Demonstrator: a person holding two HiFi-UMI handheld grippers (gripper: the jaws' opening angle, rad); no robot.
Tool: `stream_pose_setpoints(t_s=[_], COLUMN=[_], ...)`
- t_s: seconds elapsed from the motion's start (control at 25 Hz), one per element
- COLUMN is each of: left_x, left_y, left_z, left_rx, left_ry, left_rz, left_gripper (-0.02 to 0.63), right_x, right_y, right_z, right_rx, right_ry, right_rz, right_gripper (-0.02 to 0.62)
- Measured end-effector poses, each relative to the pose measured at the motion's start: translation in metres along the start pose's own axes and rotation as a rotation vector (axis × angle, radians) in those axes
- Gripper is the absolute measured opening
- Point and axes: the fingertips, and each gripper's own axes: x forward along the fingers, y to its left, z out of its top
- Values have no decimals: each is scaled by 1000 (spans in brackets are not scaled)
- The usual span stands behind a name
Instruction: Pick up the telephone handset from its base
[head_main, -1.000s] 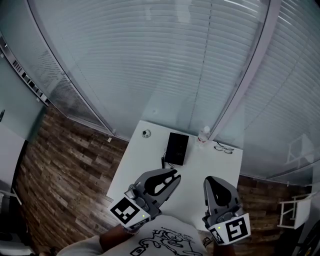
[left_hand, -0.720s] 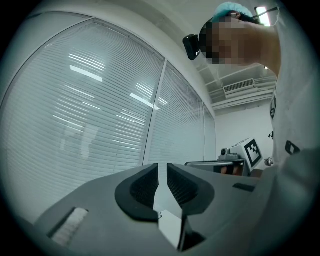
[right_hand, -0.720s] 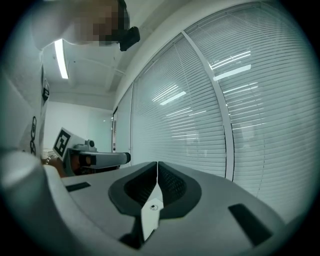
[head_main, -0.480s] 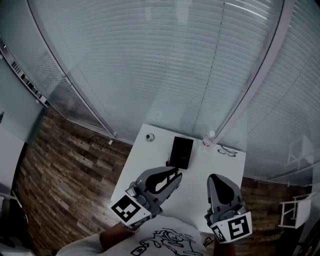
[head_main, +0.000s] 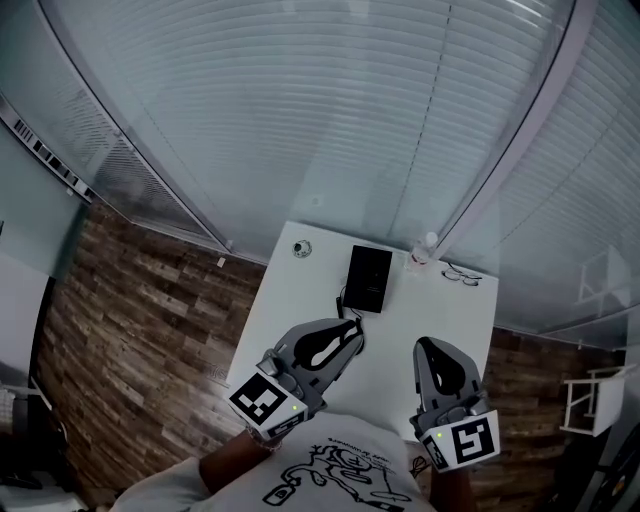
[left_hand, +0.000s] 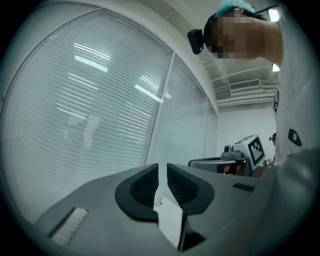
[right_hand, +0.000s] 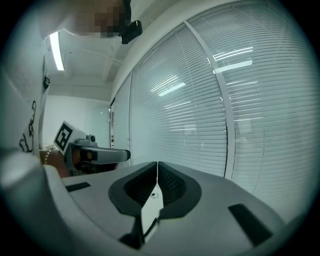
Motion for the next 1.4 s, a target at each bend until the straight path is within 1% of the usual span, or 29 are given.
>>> stream_pose_setpoints(t_s=[0.28,0.56,0.92,1.12,1.4], left_x=[-3,4,22,37,58], left_y=[4,14,53,80,117], left_z=[-37,-50,-86,-109,-150], left_rx=[-37,-68,-122,-141,-223], left_ry=[78,87,128,155,200], left_rz=[-7,-12,20,48,62], left_gripper=[52,52,52,52,54], right_x=[0,12,43,64,87], right_y=[10,13,6,-5,-23], right_z=[-30,-46,-74,-93,-111], right_rx=[-8,12,24,35,50], right_ry=[49,78,115,156,180], right_rz=[3,6,4,2,-5], right_gripper=[6,6,6,6,6])
